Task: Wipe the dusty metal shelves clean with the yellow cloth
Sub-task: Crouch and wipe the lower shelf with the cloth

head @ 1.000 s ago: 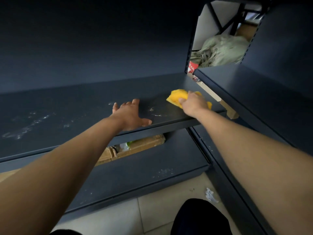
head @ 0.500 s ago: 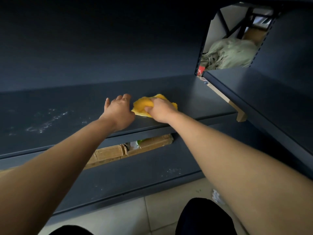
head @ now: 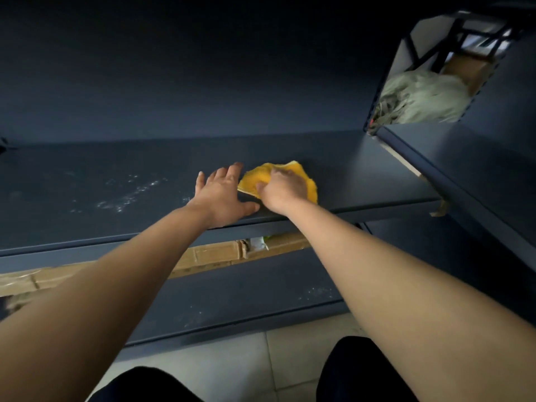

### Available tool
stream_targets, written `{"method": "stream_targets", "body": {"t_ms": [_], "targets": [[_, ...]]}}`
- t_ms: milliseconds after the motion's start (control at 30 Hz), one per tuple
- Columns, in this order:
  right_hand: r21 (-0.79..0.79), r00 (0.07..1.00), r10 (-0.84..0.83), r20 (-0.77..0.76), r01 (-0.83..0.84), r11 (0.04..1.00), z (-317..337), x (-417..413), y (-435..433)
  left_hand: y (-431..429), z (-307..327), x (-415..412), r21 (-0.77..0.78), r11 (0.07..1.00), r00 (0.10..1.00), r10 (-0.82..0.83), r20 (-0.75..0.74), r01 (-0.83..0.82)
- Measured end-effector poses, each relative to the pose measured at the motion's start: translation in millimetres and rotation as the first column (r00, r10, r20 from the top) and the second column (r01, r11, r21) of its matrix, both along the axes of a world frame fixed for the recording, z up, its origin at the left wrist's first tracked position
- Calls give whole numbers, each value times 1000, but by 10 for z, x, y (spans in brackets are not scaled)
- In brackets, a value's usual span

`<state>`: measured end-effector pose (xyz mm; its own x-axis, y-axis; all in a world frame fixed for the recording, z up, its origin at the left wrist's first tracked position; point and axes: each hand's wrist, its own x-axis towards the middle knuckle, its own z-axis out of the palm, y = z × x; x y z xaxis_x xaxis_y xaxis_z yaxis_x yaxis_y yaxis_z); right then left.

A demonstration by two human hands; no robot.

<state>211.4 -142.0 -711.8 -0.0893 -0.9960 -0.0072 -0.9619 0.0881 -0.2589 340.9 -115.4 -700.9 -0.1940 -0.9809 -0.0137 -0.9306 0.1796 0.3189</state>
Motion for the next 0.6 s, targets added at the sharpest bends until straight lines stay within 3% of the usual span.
{"method": "stream_targets", "body": {"t_ms": [200,433,600], "targets": [[43,989,133,58,-136,990,10,231,-87,47,-110,401,92,993,997,72,7,-72],[39,973,-232,-6,232,972,-12,-255,-142,48,-155,476,102,994,995,28,97,-38],[67,984,-176,-18,177,982,-29,242,-120,-90,-74,513,122,992,984,-11,177,-11]]}}
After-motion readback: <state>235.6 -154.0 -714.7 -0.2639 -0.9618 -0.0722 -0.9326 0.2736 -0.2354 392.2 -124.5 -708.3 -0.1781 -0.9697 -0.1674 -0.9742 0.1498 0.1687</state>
